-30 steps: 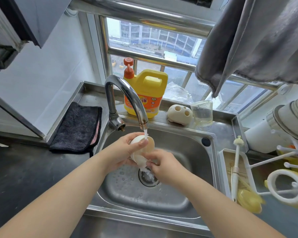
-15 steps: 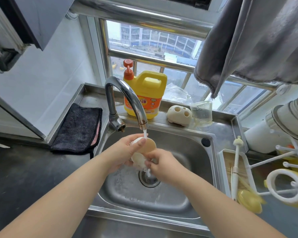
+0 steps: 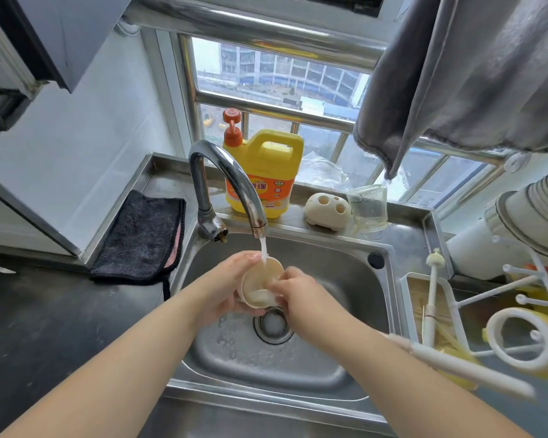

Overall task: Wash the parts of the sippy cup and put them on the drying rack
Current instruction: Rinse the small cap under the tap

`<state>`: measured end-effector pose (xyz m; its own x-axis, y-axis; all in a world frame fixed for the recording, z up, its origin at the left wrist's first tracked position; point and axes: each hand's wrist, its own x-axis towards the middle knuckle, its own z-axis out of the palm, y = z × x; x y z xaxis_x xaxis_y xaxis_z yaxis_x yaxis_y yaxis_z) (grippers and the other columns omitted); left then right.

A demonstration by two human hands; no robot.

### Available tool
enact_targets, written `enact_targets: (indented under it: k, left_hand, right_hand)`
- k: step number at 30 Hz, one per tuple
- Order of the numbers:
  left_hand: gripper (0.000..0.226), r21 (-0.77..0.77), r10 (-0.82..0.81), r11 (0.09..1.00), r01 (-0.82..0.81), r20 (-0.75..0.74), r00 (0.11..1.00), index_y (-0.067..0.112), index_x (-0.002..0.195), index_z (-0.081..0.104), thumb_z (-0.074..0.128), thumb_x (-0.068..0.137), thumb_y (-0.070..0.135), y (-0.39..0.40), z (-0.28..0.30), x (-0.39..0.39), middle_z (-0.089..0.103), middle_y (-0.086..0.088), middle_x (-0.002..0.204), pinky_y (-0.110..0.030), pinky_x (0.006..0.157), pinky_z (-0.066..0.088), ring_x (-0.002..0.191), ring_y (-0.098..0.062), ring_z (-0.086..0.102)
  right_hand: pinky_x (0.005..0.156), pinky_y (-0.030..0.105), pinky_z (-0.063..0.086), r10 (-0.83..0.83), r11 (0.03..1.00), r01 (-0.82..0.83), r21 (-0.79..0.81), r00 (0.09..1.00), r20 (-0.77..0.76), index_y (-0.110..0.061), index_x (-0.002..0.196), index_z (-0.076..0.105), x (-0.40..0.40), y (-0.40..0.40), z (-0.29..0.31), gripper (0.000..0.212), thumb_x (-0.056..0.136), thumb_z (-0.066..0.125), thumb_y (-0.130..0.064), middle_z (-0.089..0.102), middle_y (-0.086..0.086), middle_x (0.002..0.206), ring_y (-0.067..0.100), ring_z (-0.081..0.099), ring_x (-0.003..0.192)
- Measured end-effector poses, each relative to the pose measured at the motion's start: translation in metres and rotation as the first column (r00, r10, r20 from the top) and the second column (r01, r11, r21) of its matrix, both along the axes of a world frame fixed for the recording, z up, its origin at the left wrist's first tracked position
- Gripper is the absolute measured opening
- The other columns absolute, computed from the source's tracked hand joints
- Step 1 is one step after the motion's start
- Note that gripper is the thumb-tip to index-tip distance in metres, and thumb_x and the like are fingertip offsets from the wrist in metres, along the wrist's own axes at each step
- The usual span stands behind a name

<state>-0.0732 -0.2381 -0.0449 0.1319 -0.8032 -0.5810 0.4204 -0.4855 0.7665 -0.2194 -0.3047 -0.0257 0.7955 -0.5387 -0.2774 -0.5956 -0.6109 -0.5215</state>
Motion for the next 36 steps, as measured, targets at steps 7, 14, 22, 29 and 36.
enact_targets:
  k: [7, 14, 22, 29, 36]
  left_hand:
    - [0.034, -0.037, 0.048, 0.998, -0.05, -0.035, 0.998, 0.017, 0.12, 0.054, 0.054, 0.094, 0.038, -0.008, -0.001, -0.006, 0.064, -0.014, 0.104, -0.044, 0.072, 0.056, 0.081, -0.027, 0.066]
    - [0.047, 0.033, -0.069, 0.997, 0.07, -0.02, 0.997, 0.016, 0.118, 0.057, 0.045, 0.092, 0.053, -0.007, 0.0, -0.001, 0.068, -0.014, 0.109, -0.047, 0.083, 0.056, 0.087, -0.026, 0.068]
    - [0.038, -0.07, -0.04, 0.997, 0.035, -0.072, 0.997, 0.023, 0.126, 0.054, 0.058, 0.092, 0.038, -0.008, 0.005, 0.006, 0.061, -0.02, 0.119, -0.052, 0.082, 0.055, 0.092, -0.029, 0.067]
    - [0.037, -0.099, 0.05, 0.994, -0.056, -0.059, 0.997, 0.021, 0.117, 0.06, 0.065, 0.081, 0.029, -0.01, 0.003, 0.007, 0.065, -0.013, 0.113, -0.048, 0.078, 0.056, 0.091, -0.029, 0.067]
    - [0.057, -0.151, 0.067, 0.985, -0.088, -0.138, 0.988, 0.019, 0.131, 0.052, 0.067, 0.076, 0.022, -0.008, 0.001, 0.007, 0.064, -0.015, 0.117, -0.046, 0.088, 0.054, 0.099, -0.028, 0.064]
  right_hand:
    - [0.081, 0.026, 0.044, -0.318, 0.882, 0.262, 0.392, 0.944, 0.084, -0.024, 0.117, 0.066, 0.009, 0.008, -0.006, 0.029, 0.095, 0.05, -0.015, 0.062, -0.006, 0.087, 0.014, 0.057, 0.083]
    - [0.088, 0.022, 0.04, -0.018, 0.996, 0.022, 0.087, 0.999, -0.041, -0.016, 0.12, 0.065, 0.003, -0.005, -0.001, 0.03, 0.094, 0.051, -0.011, 0.059, 0.004, 0.123, 0.023, 0.056, 0.11]
    - [0.052, 0.015, 0.041, -0.535, 0.575, 0.28, 0.768, 0.839, 0.095, -0.008, 0.112, 0.066, 0.01, -0.002, 0.004, 0.025, 0.098, 0.046, -0.004, 0.057, -0.004, 0.066, 0.004, 0.045, 0.05]
    - [0.068, 0.013, 0.04, -0.209, 0.927, 0.176, 0.331, 0.976, 0.067, -0.018, 0.123, 0.063, 0.01, -0.002, -0.001, 0.031, 0.096, 0.051, -0.011, 0.064, -0.005, 0.099, 0.008, 0.054, 0.08]
    - [0.054, 0.017, 0.041, -0.578, 0.525, 0.257, 0.811, 0.807, 0.118, -0.014, 0.115, 0.065, 0.014, -0.006, 0.002, 0.029, 0.097, 0.046, -0.001, 0.057, -0.013, 0.059, 0.002, 0.043, 0.049]
